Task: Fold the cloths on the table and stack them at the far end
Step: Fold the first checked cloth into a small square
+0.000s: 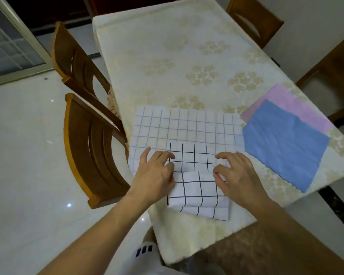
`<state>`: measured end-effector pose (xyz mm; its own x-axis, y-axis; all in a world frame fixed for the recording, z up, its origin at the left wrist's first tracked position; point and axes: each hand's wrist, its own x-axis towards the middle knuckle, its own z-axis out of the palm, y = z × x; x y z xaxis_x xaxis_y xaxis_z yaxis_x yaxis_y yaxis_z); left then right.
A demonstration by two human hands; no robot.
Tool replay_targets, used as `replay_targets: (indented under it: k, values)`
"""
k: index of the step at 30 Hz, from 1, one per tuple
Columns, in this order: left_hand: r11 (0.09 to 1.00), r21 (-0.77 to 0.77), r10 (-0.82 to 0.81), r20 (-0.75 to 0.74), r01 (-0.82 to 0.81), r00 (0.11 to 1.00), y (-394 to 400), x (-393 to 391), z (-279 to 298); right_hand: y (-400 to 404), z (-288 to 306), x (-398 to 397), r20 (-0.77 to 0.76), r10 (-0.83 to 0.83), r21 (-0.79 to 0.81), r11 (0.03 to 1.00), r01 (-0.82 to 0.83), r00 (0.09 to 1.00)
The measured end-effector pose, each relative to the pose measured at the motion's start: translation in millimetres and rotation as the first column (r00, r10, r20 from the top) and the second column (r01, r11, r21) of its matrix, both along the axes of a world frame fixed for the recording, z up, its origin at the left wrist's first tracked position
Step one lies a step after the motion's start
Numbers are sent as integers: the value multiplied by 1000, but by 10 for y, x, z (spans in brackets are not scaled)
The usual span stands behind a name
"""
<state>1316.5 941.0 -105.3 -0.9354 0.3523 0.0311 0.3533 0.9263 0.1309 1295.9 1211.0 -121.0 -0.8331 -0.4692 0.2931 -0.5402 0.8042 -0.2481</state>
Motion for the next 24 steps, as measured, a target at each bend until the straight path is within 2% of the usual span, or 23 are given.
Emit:
replay_targets:
  k: [8, 16, 24]
  values:
    - [998, -43, -35, 58, 38, 998, -30, -794, -573, -90, -475, -724, 194, -66, 63, 997, 55, 979]
    - [998, -49, -35, 54, 38, 998, -22, -1319, -841, -169, -711, -1127, 213, -110, 97, 991, 91, 971]
    - [999, -21, -40, 32, 40, 999, -29, -1529, -916, -236, -865, -1254, 208, -190, 127, 978, 166, 959]
